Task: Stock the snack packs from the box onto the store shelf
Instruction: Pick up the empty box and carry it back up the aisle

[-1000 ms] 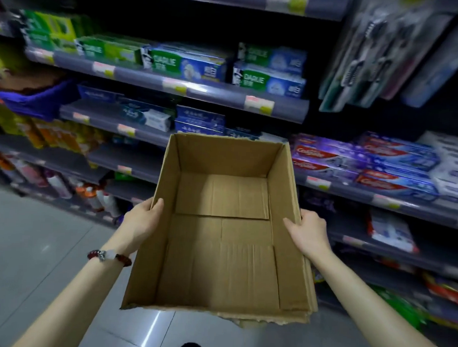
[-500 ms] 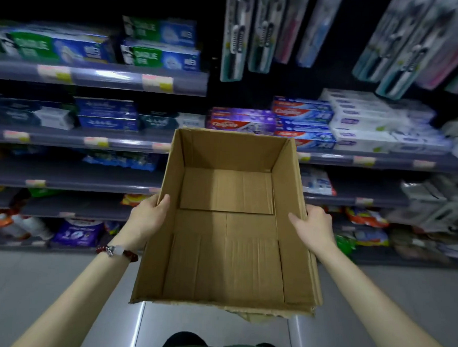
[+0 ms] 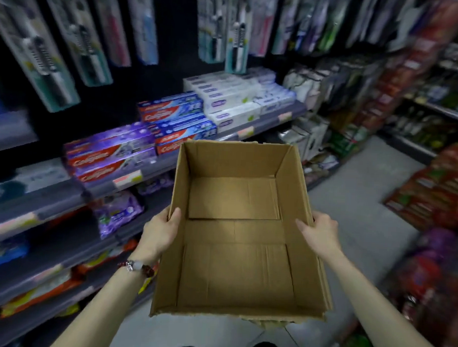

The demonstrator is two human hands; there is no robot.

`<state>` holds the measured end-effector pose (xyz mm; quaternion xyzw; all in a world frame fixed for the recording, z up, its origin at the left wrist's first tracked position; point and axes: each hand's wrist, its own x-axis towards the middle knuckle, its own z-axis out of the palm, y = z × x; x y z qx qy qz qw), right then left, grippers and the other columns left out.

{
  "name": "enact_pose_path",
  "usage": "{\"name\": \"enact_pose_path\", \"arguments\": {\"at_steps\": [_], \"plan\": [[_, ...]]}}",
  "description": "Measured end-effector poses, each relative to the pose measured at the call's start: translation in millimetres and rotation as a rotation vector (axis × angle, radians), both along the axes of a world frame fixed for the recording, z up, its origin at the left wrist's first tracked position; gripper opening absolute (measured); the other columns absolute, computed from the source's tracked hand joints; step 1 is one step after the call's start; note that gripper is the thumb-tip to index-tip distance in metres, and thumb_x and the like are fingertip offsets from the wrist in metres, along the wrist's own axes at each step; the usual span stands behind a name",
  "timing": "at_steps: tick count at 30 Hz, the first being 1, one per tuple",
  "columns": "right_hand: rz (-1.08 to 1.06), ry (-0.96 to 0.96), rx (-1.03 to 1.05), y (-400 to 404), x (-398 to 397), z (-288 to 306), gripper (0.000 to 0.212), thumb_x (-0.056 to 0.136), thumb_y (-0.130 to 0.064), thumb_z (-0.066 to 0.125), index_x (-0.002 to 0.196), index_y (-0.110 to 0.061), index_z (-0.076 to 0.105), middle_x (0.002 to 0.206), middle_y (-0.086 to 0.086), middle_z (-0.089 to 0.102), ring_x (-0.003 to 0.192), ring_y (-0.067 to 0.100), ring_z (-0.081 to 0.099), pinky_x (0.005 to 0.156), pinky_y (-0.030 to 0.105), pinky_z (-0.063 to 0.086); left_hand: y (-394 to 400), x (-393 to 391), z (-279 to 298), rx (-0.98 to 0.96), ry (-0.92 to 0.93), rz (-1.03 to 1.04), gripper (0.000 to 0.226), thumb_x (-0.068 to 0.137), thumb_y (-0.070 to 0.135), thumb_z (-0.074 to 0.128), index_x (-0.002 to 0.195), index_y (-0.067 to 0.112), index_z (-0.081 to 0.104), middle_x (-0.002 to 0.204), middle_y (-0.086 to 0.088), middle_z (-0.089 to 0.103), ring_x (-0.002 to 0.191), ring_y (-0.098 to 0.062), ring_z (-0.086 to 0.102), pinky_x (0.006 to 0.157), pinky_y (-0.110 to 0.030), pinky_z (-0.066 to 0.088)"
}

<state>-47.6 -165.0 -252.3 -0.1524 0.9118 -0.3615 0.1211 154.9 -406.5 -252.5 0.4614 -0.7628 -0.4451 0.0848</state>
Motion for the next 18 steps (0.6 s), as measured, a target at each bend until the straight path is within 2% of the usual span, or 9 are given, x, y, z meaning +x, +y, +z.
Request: {"name": "enact_pose_path", "arguments": {"at_steps": [3,6,9,11,14,16,18], "plan": [[-0.151,0.008,0.033,19,0,-5,0.012,0.092,-0.018,0.061,0.081,-0.014,0.061,0.069,-0.004,0.054,0.08,0.02,0.052,0.073,0.026,0.038,-8,-35,-8,-0.012,-0.013,-0.148,0.038,0.098,0.042,0.037,0.128,0.026,0.055,0.112,-0.009,0.067,0.107,-0.031,0.06,0.095,-0.039,0.046],[-0.289,-0.005,0.072,40,1,-10,0.019,0.092,-0.021,0.061,0.098,-0.003,0.068,0.08,0.004,0.061,0.085,0.026,0.062,0.073,0.026,0.041,-8,-70,-17,0.0,-0.03,-0.28,0.038,0.096,0.039,0.038,0.131,0.031,0.05,0.113,-0.01,0.066,0.105,-0.033,0.06,0.095,-0.042,0.048],[-0.406,-0.023,0.094,61,-1,-12,0.021,0.091,-0.02,0.062,0.1,-0.002,0.068,0.08,0.007,0.063,0.089,0.031,0.065,0.071,0.027,0.042,0,-109,-24,-0.007,-0.056,-0.398,0.036,0.098,0.035,0.038,0.128,0.023,0.053,0.119,-0.013,0.062,0.11,-0.036,0.057,0.097,-0.043,0.046],[-0.476,-0.039,0.076,74,-7,-15,0.021,0.09,-0.02,0.062,0.102,-0.004,0.069,0.081,0.009,0.067,0.085,0.03,0.065,0.071,0.03,0.047,7,-136,-29,-0.019,-0.058,-0.461,0.036,0.098,0.034,0.038,0.126,0.022,0.056,0.113,-0.013,0.065,0.104,-0.033,0.06,0.093,-0.043,0.048],[-0.565,-0.047,0.06,91,-22,-19,0.023,0.091,-0.02,0.061,0.108,-0.006,0.069,0.082,0.007,0.069,0.072,0.02,0.063,0.06,0.026,0.047,21,-175,-36,0.015,-0.039,-0.525,0.033,0.098,0.037,0.037,0.124,0.027,0.055,0.092,-0.006,0.068,0.08,-0.023,0.065,0.078,-0.04,0.054],[-0.608,-0.037,0.061,102,-39,-24,0.026,0.092,-0.02,0.06,0.114,-0.008,0.067,0.084,0.004,0.068,0.065,0.009,0.059,0.05,0.02,0.041,30,-206,-39,-0.014,-0.037,-0.559,0.034,0.098,0.037,0.036,0.125,0.028,0.055,0.094,-0.006,0.068,0.081,-0.023,0.065,0.08,-0.04,0.054],[-0.654,-0.028,0.057,109,-61,-27,0.031,0.093,-0.019,0.059,0.121,-0.007,0.061,0.093,0.005,0.066,0.067,0.006,0.055,0.053,0.017,0.041,39,-240,-42,-0.038,-0.036,-0.584,0.036,0.098,0.037,0.037,0.128,0.026,0.053,0.1,-0.007,0.068,0.087,-0.024,0.064,0.085,-0.041,0.052]]}}
